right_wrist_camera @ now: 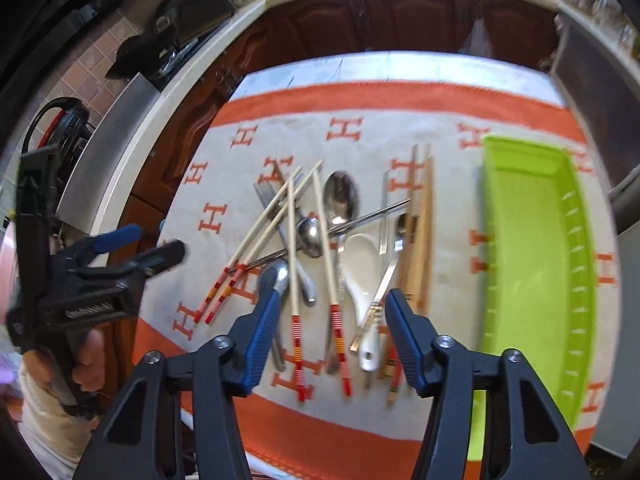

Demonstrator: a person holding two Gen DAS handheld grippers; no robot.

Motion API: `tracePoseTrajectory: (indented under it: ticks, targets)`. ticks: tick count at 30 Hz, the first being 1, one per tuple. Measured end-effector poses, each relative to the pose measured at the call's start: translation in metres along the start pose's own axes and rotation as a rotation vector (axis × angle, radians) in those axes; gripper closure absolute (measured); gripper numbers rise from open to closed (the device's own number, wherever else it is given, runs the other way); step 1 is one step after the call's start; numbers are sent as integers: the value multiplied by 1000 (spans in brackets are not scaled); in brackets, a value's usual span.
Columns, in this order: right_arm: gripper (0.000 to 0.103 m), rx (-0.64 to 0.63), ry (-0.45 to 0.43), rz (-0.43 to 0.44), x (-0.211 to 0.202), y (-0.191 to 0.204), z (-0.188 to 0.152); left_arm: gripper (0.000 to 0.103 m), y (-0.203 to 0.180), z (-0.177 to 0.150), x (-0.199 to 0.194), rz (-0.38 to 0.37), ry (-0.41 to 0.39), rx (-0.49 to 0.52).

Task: Organize utensils
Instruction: 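Grasp a red-striped chopstick with the left tool while the right tool grasps another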

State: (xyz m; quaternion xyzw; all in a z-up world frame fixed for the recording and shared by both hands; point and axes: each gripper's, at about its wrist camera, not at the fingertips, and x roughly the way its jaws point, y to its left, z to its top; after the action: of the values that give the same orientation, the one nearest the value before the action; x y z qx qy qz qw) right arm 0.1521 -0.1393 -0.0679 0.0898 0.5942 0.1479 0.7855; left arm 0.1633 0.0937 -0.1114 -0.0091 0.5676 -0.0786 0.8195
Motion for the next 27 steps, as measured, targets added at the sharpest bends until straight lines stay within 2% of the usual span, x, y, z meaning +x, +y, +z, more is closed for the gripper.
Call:
tracePoseTrajectory:
  ticks: [3,5,7,12,17,19,21,22,23,27]
  targets:
    - [56,30,47,47,31,3,9,22,8,1,28,-28,50,0]
    - [58,50,68,72,49,5,12,40,12,1,41,-47,75,1]
    - [63,66,93,85,68,9,18,50,16,3,55,-71,96,1]
    - [65,88,129,108,101,17,30,62,21,11,82,-104,143,6]
    - [65,92,143,111,114,23,35,72,15,14,95,-113,175,31]
    - [65,91,145,111,115,24,36,74,11,17,95,-96,168,50]
    - [65,94,147,116,115,26,36,81,6,18,96,-78,168,67]
    - [65,94,147,118,115,27,37,92,4,19,97,-61,168,75]
    - [65,96,147,122,115,28,37,93,1,19,97,-31,163,87]
    - [67,102,143,141,116,34,41,98,-1,15,92,-24,147,73]
